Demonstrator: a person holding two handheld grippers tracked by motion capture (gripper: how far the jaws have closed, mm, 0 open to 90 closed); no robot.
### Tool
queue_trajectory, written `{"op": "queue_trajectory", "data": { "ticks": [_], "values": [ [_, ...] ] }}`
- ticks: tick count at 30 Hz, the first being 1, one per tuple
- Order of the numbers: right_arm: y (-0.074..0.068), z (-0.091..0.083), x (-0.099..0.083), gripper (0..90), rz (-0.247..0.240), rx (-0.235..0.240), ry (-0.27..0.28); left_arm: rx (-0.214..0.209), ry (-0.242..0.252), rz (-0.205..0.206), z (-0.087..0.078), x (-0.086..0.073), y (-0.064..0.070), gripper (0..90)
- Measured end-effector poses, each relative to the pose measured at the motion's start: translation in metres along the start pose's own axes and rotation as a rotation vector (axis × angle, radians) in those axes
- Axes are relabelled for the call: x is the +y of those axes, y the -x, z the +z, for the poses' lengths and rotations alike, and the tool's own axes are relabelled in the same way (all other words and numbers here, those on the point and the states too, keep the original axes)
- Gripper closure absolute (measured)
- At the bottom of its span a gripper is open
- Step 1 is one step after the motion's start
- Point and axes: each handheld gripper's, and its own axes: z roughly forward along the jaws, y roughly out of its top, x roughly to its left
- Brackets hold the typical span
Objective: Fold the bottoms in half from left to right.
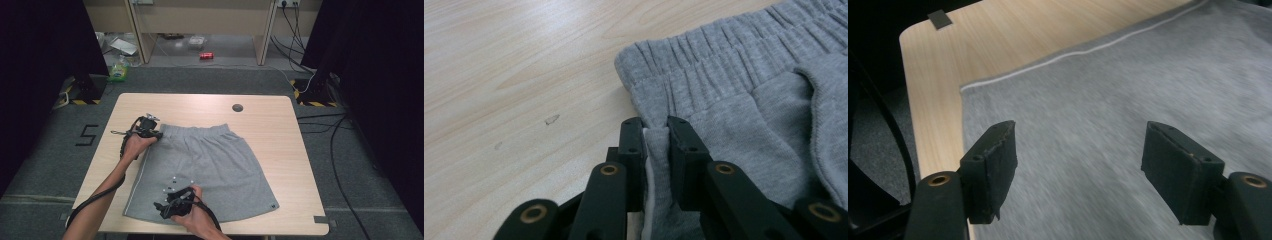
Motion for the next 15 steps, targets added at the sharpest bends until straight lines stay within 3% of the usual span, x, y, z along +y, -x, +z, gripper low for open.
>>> {"op": "queue_trajectory", "data": {
  "ticks": [15],
  "values": [
    [-0.039, 0.037, 0.023, 38.0, -0.06, 0.061, -0.01, -0.004, 0.005, -0.006, -0.002, -0.003, -0.002, 77.8]
  ]
}}
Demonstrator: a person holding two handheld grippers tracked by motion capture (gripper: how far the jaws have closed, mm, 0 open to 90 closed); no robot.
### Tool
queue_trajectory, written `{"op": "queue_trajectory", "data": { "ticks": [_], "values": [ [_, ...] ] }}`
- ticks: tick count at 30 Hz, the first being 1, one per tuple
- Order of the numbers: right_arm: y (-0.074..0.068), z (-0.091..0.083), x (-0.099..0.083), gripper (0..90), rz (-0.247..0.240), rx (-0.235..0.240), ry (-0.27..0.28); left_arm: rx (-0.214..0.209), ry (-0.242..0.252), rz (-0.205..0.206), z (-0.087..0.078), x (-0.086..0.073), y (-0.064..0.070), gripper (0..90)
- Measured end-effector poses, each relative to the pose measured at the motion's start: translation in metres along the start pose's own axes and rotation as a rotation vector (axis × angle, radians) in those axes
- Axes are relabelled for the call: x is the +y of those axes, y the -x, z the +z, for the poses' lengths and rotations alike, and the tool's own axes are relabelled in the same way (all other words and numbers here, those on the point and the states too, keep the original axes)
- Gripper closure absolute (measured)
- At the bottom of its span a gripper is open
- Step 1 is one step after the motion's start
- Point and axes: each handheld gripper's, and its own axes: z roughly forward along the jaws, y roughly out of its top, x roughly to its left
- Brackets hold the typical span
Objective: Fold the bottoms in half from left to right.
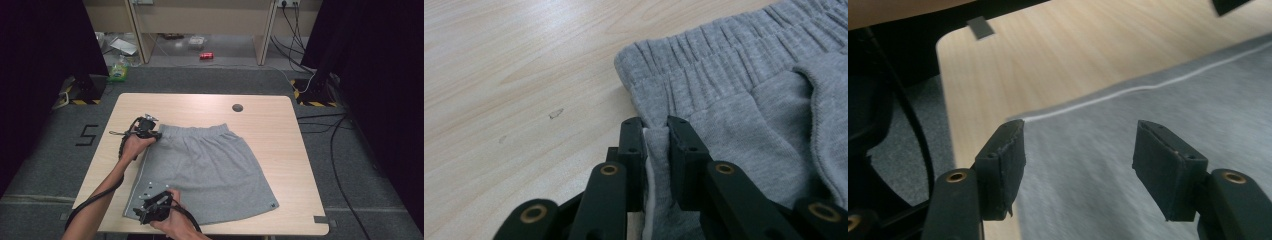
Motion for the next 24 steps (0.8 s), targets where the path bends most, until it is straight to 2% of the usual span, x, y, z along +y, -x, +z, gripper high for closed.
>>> {"op": "queue_trajectory", "data": {
  "ticks": [8, 16, 21, 23, 24],
  "values": [
    [-0.016, 0.019, 0.007, 41.8, -0.036, 0.021, -0.018, -0.002, 0.002, -0.002, 0.0, 0.0, 0.0, 77.8],
    [-0.03, 0.04, 0.008, 45.2, -0.082, 0.042, -0.071, -0.006, 0.008, -0.005, 0.0, -0.001, -0.001, 77.7],
    [-0.03, 0.046, 0.007, 47.5, -0.094, 0.027, -0.096, -0.008, 0.008, -0.005, 0.0, -0.001, -0.001, 77.7],
    [-0.03, 0.049, 0.006, 49.6, -0.113, 0.019, -0.097, -0.007, 0.009, -0.006, 0.0, -0.002, -0.001, 77.7],
    [-0.031, 0.049, 0.007, 53.3, -0.142, 0.008, -0.107, -0.006, 0.009, -0.005, 0.0, -0.002, -0.001, 77.7]
  ]
}}
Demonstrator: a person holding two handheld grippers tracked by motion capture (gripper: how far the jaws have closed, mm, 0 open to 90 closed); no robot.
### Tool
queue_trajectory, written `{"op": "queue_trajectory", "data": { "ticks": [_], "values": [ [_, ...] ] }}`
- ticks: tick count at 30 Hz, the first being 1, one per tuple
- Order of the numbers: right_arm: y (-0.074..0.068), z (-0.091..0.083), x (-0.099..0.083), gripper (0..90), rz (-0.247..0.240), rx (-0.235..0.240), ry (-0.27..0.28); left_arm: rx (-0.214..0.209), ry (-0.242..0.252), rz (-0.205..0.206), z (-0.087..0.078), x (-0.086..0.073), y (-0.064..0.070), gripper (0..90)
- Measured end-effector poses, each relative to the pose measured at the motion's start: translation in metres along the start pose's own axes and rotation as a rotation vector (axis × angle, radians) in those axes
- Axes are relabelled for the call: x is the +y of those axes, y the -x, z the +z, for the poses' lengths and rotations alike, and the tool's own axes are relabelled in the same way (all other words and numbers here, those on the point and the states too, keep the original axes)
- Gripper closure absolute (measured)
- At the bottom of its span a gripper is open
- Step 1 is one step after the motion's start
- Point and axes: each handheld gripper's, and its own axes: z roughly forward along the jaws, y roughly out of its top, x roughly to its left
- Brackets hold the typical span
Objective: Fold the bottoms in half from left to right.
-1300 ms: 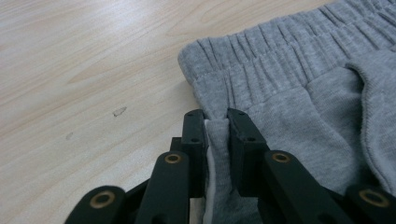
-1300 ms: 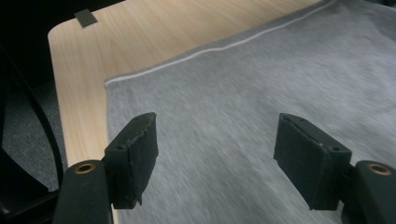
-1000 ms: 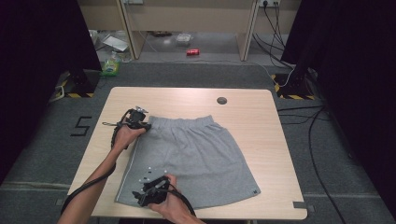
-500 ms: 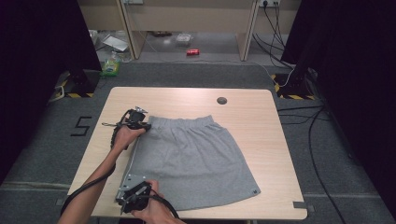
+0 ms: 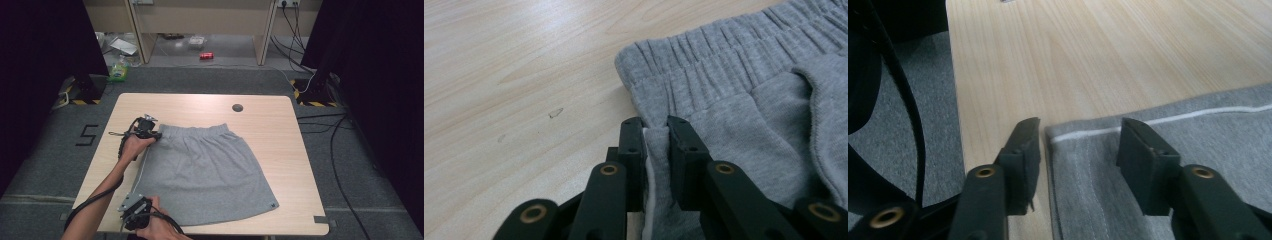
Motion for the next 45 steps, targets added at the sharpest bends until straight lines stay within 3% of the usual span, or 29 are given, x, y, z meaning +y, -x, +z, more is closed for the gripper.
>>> {"op": "queue_trajectory", "data": {
  "ticks": [2, 3, 7, 13, 18, 21, 23, 24, 25, 27, 28, 34, 35, 39, 45],
  "values": [
    [0.0, 0.0, 0.0, 56.6, -0.002, -0.002, -0.002, 0.0, 0.0, 0.001, 0.0, 0.0, 0.0, 77.7],
    [0.004, -0.002, 0.0, 65.9, -0.003, -0.004, -0.009, 0.0, -0.001, 0.001, 0.0, 0.0, 0.0, 77.7],
    [0.01, -0.004, -0.001, 78.7, 0.0, -0.001, -0.009, 0.007, 0.0, 0.007, 0.0, 0.0, 0.001, 77.8],
    [0.014, -0.008, -0.005, 82.3, 0.031, 0.02, 0.007, -0.009, 0.001, -0.016, 0.001, 0.002, 0.001, 79.1],
    [0.017, -0.018, -0.004, 82.4, 0.02, 0.019, 0.025, -0.033, 0.018, -0.036, -0.004, 0.008, 0.002, 79.3],
    [0.02, -0.031, -0.003, 82.5, 0.027, 0.018, 0.055, -0.051, 0.037, -0.049, -0.014, 0.016, 0.003, 79.3],
    [0.023, -0.05, -0.003, 82.5, 0.037, 0.015, 0.098, -0.073, 0.055, -0.056, -0.023, 0.025, 0.007, 79.3],
    [0.023, -0.05, -0.003, 82.5, 0.037, 0.015, 0.098, -0.073, 0.055, -0.056, -0.023, 0.025, 0.007, 79.2],
    [0.025, -0.065, -0.006, 82.6, 0.048, 0.007, 0.124, -0.092, 0.064, -0.06, -0.028, 0.033, 0.011, 79.2],
    [0.027, -0.073, -0.007, 82.6, 0.06, 0.003, 0.136, -0.098, 0.065, -0.062, -0.031, 0.036, 0.014, 79.1],
    [0.032, -0.086, -0.012, 82.6, 0.085, -0.001, 0.162, -0.105, 0.066, -0.062, -0.033, 0.04, 0.017, 79.1],
    [0.042, -0.117, -0.025, 82.7, 0.133, -0.034, 0.21, -0.128, 0.068, -0.047, -0.039, 0.066, 0.04, 79.1],
    [0.046, -0.129, -0.031, 82.7, 0.138, -0.055, 0.228, -0.129, 0.068, -0.042, -0.04, 0.069, 0.043, 79.1],
    [0.053, -0.147, -0.044, 82.7, 0.18, -0.074, 0.253, -0.14, 0.059, -0.02, -0.039, 0.086, 0.065, 79.1],
    [0.061, -0.172, -0.064, 82.8, 0.231, -0.113, 0.278, -0.14, 0.052, 0.002, -0.035, 0.102, 0.086, 79.0]
  ]
}}
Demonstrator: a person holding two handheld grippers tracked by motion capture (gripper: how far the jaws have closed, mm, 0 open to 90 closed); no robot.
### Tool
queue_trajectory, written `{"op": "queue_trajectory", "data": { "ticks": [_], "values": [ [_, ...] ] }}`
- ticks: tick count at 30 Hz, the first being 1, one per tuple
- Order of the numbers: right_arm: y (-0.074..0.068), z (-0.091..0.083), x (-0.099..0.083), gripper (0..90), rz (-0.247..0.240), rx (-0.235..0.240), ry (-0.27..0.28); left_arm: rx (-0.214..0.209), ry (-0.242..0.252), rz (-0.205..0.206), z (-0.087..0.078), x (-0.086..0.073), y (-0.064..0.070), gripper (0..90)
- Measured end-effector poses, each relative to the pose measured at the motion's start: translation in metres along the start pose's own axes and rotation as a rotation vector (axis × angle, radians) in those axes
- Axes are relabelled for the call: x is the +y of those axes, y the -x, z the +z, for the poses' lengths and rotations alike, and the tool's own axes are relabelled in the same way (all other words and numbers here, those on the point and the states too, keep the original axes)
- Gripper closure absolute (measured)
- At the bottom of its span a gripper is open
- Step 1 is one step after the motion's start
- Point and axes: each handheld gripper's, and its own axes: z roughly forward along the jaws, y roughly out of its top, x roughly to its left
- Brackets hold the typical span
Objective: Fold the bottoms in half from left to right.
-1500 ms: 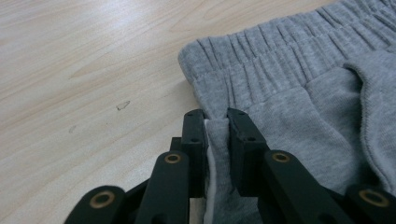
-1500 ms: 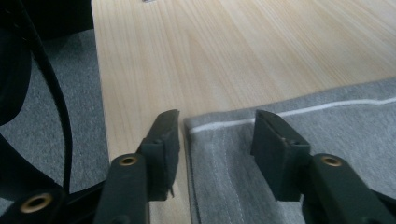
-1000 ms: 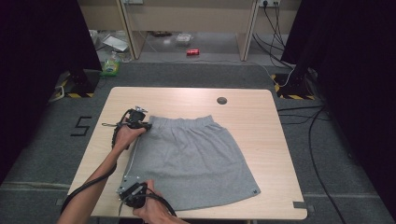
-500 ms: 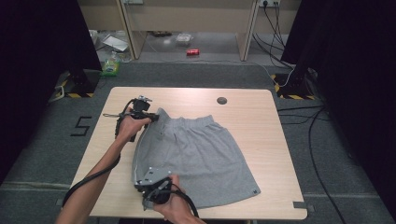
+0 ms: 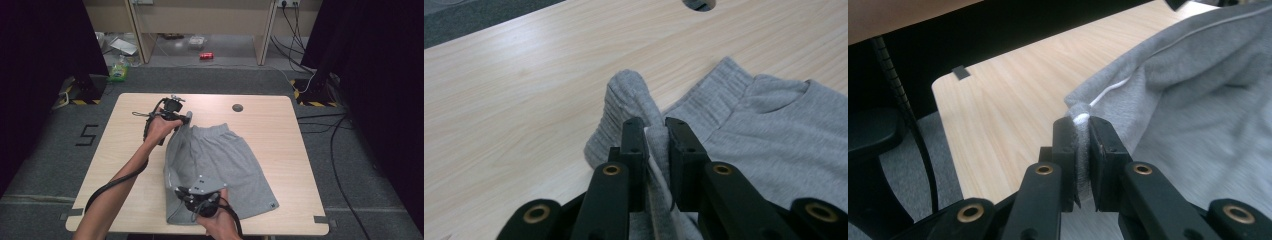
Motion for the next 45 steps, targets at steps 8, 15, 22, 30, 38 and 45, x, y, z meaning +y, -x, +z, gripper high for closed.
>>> {"op": "queue_trajectory", "data": {
  "ticks": [8, 15, 22, 30, 38, 45],
  "values": [
    [0.025, -0.046, -0.022, 82.8, 0.072, -0.087, 0.032, -0.02, 0.011, 0.016, 0.017, 0.021, 0.032, 79.0],
    [0.035, -0.074, -0.034, 82.9, 0.108, -0.136, 0.061, -0.046, 0.011, 0.025, 0.029, 0.032, 0.054, 78.9],
    [0.045, -0.106, -0.05, 83.0, 0.158, -0.182, 0.092, -0.07, 0.016, 0.035, 0.04, 0.045, 0.076, 79.0],
    [0.055, -0.128, -0.066, 83.1, 0.197, -0.236, 0.111, -0.084, 0.007, 0.048, 0.054, 0.054, 0.097, 78.9],
    [0.064, -0.137, -0.081, 83.2, 0.233, -0.261, 0.095, -0.099, -0.001, 0.016, 0.073, 0.052, 0.104, 75.0],
    [0.068, -0.137, -0.084, 83.2, 0.239, -0.268, 0.078, -0.129, 0.038, -0.019, 0.068, 0.051, 0.099, 58.2]
  ]
}}
